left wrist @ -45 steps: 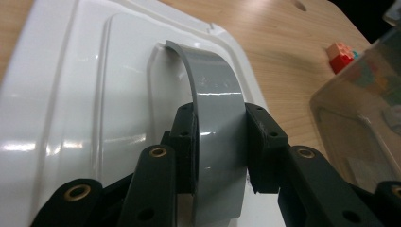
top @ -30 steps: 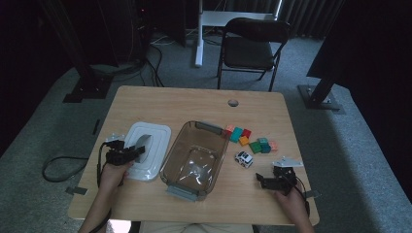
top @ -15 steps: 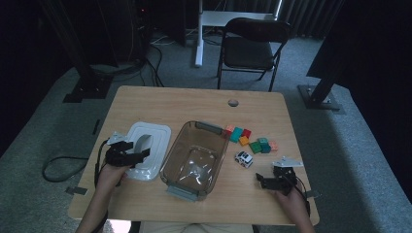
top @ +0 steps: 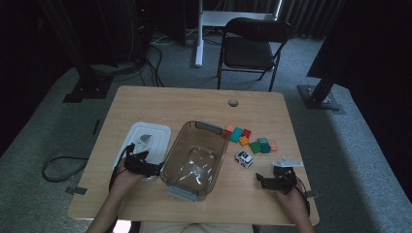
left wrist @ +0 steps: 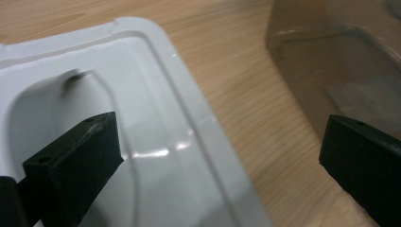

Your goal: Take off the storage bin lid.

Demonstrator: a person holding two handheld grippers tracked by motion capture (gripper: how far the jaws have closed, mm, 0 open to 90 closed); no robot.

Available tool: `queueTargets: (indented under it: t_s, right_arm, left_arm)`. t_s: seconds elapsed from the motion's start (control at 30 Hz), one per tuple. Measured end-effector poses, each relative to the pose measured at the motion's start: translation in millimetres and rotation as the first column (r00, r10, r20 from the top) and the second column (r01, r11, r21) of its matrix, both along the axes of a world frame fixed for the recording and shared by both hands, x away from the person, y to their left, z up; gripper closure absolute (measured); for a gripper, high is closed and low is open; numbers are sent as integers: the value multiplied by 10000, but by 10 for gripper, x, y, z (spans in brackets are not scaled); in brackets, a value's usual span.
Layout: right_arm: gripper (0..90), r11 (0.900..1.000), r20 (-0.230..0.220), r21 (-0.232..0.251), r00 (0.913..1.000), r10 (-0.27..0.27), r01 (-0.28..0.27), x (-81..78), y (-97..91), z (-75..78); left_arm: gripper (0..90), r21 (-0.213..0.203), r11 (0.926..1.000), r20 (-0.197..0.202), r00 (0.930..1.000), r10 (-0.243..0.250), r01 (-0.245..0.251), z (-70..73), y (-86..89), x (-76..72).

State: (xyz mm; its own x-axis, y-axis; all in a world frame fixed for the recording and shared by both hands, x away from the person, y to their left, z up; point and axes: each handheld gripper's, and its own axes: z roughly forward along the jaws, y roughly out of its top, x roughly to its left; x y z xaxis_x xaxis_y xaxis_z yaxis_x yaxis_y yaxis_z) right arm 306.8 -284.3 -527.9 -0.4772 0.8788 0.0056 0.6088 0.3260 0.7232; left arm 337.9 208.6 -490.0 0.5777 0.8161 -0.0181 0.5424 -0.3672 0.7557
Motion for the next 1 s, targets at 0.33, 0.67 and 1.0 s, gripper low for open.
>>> queueTargets:
  t_s: [0.33, 0.67, 1.0]
  right_arm:
    - [129, 9999, 30, 2, 9999, -129, 129, 0, 5, 0]
    - [135, 10000, 51, 9, 10000, 66, -66, -7, 10, 0]
    - [122, 9999, 12, -6, 9999, 145, -145, -20, 19, -1]
  left_arm:
    - [5, -83, 9978, 73, 9978, -658, 659, 21, -227, -89]
    - [4, 75, 9942, -50, 9943, -1069, 1070, 2, -407, -210]
    - [4, 21, 9925, -172, 9924, -1220, 1221, -30, -510, -138]
